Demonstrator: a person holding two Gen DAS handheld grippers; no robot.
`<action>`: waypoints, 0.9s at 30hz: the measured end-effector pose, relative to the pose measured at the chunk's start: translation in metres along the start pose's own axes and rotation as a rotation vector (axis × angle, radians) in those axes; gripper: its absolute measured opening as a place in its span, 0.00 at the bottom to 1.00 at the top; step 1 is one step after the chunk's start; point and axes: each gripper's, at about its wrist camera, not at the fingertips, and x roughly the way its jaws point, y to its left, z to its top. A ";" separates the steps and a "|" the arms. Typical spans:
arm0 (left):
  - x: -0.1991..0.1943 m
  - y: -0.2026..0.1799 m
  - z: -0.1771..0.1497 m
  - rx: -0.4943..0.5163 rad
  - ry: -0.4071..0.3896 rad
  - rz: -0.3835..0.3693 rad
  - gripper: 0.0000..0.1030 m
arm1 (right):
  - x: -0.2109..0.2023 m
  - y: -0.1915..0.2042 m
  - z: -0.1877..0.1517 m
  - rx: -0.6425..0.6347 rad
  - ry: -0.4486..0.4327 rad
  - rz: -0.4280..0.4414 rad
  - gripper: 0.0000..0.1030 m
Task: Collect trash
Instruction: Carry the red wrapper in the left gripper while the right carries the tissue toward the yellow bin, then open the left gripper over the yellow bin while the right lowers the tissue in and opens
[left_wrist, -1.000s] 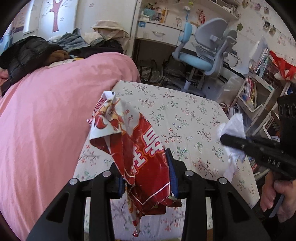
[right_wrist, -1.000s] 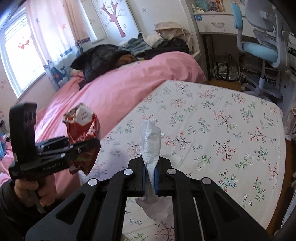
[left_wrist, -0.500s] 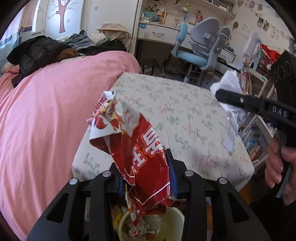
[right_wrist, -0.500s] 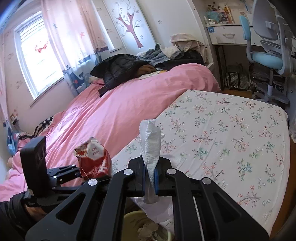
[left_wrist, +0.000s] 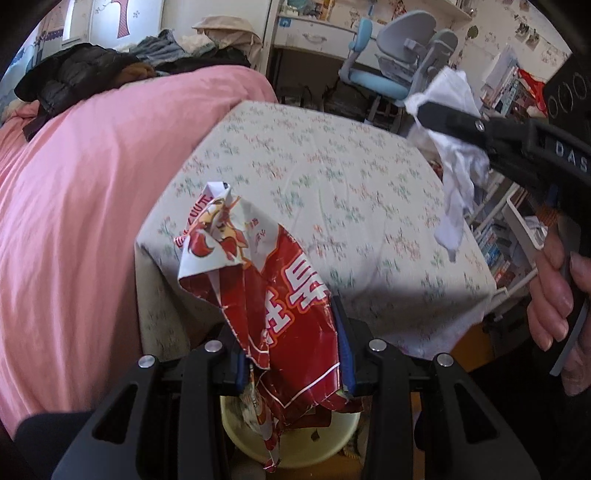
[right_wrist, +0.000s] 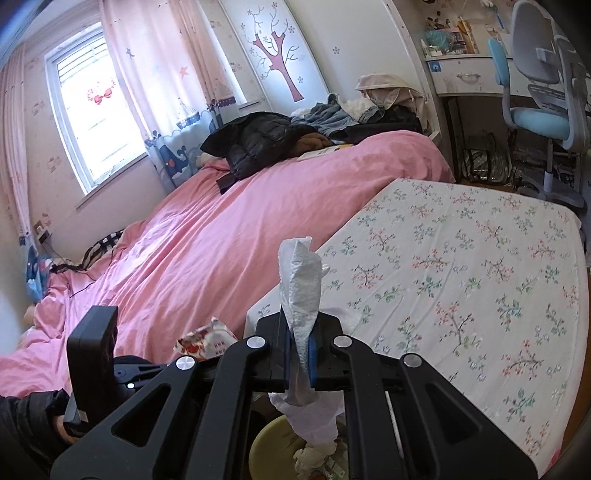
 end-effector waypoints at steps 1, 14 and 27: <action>0.001 -0.001 -0.002 0.002 0.010 -0.003 0.36 | -0.001 0.000 -0.002 0.001 0.002 0.001 0.07; 0.019 -0.019 -0.046 0.019 0.220 -0.034 0.40 | -0.001 0.013 -0.026 -0.004 0.025 0.007 0.07; 0.022 -0.022 -0.064 0.043 0.310 0.002 0.66 | 0.000 0.015 -0.037 0.007 0.037 0.013 0.07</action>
